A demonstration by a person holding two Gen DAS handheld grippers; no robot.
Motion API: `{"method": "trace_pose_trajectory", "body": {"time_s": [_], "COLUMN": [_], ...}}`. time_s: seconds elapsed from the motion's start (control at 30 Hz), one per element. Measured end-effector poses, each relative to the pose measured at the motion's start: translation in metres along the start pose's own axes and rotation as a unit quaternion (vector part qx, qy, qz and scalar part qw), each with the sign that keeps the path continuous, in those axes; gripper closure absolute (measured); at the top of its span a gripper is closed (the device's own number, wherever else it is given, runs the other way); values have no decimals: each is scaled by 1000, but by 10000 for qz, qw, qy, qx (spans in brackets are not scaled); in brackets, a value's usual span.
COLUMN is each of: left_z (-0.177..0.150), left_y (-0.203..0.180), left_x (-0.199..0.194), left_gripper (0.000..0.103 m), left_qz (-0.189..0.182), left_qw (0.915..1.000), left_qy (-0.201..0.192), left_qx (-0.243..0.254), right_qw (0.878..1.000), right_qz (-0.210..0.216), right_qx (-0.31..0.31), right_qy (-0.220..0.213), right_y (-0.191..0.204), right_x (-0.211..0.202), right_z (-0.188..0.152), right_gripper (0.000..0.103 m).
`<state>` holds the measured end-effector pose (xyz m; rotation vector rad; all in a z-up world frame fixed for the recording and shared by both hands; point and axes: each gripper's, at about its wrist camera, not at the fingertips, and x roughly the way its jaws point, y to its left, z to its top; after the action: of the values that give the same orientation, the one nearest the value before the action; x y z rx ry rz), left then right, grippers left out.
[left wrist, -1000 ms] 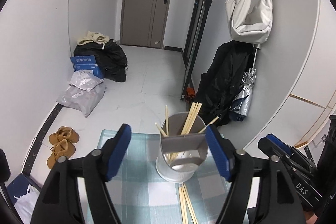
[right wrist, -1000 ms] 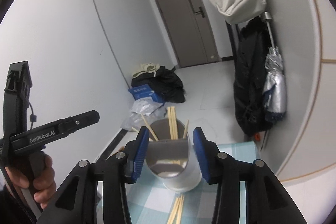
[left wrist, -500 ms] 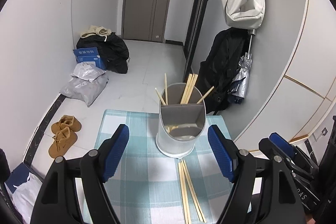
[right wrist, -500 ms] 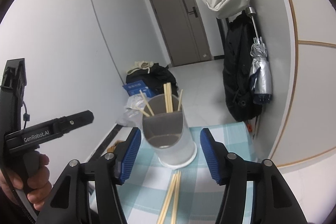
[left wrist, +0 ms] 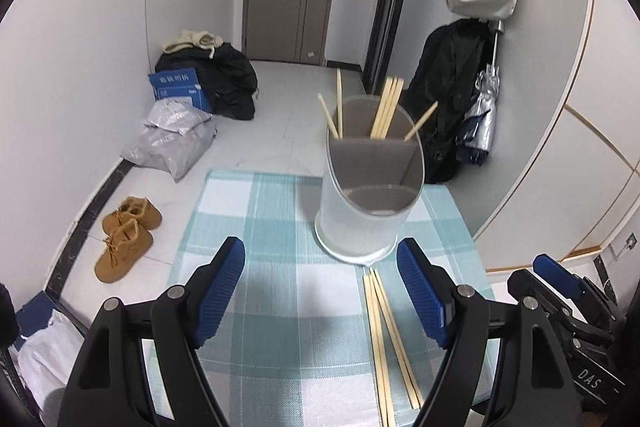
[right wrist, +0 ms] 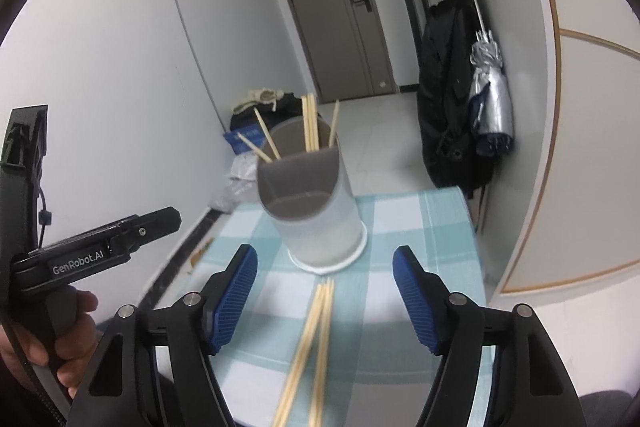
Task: Organize utensils
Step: 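Move both open grippers back down toward the remaining chopstick pile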
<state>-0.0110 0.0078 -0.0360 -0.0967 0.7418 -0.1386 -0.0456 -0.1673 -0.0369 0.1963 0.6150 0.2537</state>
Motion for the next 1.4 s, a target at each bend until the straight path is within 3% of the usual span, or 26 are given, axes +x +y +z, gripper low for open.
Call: {"method": "trace_pose_trajectory", "body": {"time_s": [0.33, 0.7, 0.8, 0.87, 1.0, 1.1, 1.23, 1.4], "left_z": [-24, -26, -27, -26, -23, -21, -19, -18], "left_y": [17, 42, 46, 51, 62, 68, 75, 78], "left_x": [42, 73, 78, 81, 82, 82, 87, 87], "left_gripper": [21, 19, 19, 19, 19, 19, 19, 19], "left_qz": [-254, -197, -145, -159, -122, -104, -99, -104], "left_qw": [9985, 9947, 9938, 9928, 9909, 9892, 9863, 9833], "left_qy": [320, 747, 837, 902, 898, 905, 961, 1019], "left_qx": [-372, -673, -718, -765, -1000, -1152, -1334, -1508], "right_qw": [9977, 9876, 9833, 9802, 9733, 9710, 9659, 9593], "right_qz": [-329, -522, -535, -454, -391, -535, -590, -671], "right_qx": [-112, -152, -29, 56, 174, -195, -772, -1008], "right_qy": [588, 1475, 1740, 1926, 2255, 2320, 2399, 2552], "right_y": [-13, -24, -27, -27, -25, -13, 4, 15], "right_x": [34, 97, 122, 137, 162, 168, 171, 172], "right_z": [-27, -37, -37, -38, -40, -40, -43, -43], "right_gripper": [32, 33, 45, 45, 55, 57, 73, 77]}}
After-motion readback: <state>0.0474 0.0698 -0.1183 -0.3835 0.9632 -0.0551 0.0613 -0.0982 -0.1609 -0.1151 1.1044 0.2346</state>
